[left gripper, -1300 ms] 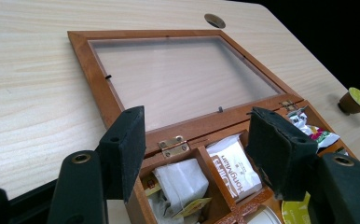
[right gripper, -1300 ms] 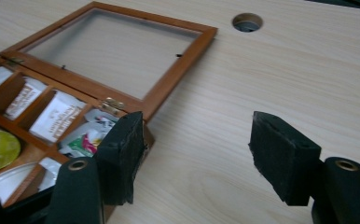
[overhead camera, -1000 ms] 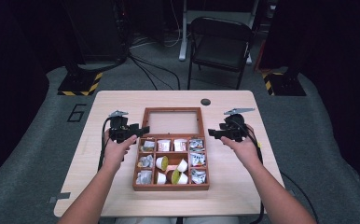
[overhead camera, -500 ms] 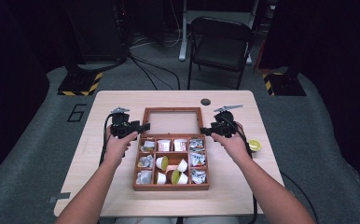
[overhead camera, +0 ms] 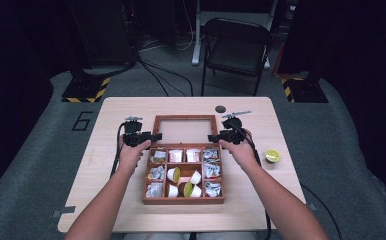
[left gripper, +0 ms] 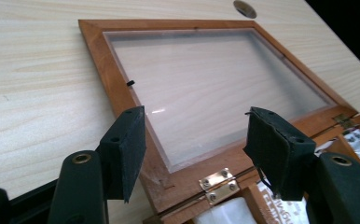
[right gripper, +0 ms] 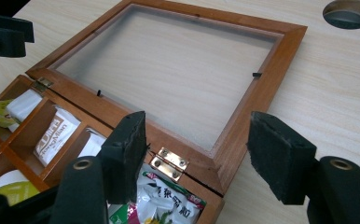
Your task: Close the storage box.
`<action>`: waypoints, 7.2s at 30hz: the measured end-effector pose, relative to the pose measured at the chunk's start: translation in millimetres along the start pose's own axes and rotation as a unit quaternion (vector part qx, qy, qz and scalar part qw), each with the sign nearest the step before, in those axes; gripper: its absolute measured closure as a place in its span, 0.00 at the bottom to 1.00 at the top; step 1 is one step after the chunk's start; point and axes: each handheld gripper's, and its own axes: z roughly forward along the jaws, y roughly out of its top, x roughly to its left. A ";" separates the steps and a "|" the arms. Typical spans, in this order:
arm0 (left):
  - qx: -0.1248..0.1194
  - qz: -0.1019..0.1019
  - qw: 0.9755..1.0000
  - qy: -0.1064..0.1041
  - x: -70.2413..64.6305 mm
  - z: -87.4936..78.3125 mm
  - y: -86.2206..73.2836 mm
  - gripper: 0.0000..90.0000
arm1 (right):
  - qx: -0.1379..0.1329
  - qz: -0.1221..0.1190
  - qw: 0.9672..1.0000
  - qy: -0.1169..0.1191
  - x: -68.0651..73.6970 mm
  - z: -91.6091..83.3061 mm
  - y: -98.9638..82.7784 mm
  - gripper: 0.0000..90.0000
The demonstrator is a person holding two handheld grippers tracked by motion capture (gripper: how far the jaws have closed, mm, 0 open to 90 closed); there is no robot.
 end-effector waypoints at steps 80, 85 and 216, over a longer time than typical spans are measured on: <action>0.029 -0.080 0.996 -0.023 26.9 42.0 -12.4 0.35 | 0.031 0.115 0.992 0.028 -33.0 60.0 -9.9 0.31; 0.027 -0.083 0.996 -0.024 27.0 42.6 -12.3 0.35 | 0.030 0.118 0.992 0.031 -33.8 61.4 -9.9 0.31; -0.083 0.135 0.985 -0.068 -58.4 -138.6 -45.0 0.47 | -0.113 -0.090 0.989 0.034 62.7 -124.8 -56.0 0.60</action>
